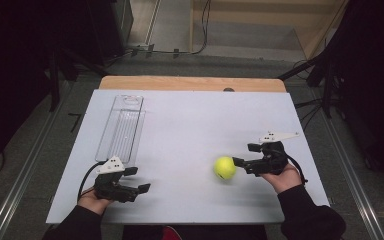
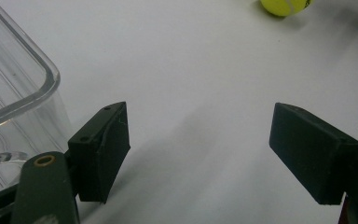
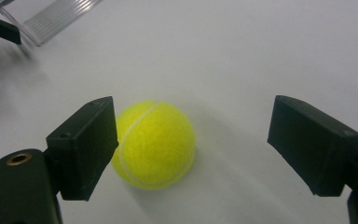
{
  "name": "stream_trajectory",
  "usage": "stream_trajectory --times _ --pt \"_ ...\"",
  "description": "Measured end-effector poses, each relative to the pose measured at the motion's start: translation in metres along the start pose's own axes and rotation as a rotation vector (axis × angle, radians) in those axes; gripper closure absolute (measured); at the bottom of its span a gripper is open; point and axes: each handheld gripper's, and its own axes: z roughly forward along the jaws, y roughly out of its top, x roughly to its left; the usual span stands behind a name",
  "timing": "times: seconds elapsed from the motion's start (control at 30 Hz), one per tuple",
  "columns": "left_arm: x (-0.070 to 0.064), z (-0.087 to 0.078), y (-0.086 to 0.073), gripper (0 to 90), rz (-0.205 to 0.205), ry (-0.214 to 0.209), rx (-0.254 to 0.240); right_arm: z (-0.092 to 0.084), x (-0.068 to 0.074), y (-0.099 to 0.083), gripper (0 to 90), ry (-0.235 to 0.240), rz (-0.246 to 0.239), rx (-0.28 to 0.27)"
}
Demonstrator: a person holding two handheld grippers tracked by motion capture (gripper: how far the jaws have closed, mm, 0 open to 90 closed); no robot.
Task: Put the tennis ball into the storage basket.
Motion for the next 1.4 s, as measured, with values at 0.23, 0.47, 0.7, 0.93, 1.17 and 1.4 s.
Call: stream_trajectory --times 0.23,0.47,0.7,0.93,1.17,1.4 --pt "0.0 0.001 0.0 20.8 -0.001 -0.003 0.003 0.004 0.005 0.015 14.0 0.023 -0.024 -0.005" --pt "0.001 0.001 0.0 20.8 -0.002 -0.003 0.006 0.01 0.011 0.024 14.0 0.041 -0.046 0.003" --pt "0.001 0.001 0.0 20.8 -0.001 -0.007 0.004 0.021 0.02 0.035 0.6 0.067 -0.071 0.012" --pt "0.001 0.001 0.0 20.8 -0.002 -0.006 0.006 0.024 0.024 0.039 0.0 0.065 -0.08 -0.009" --pt "0.001 0.0 0.0 20.8 -0.002 -0.005 0.006 0.027 0.021 0.033 0.0 0.056 -0.08 0.002" --pt "0.001 0.0 0.0 20.8 -0.001 -0.007 0.005 0.032 0.02 0.024 0.0 0.056 -0.092 0.02"
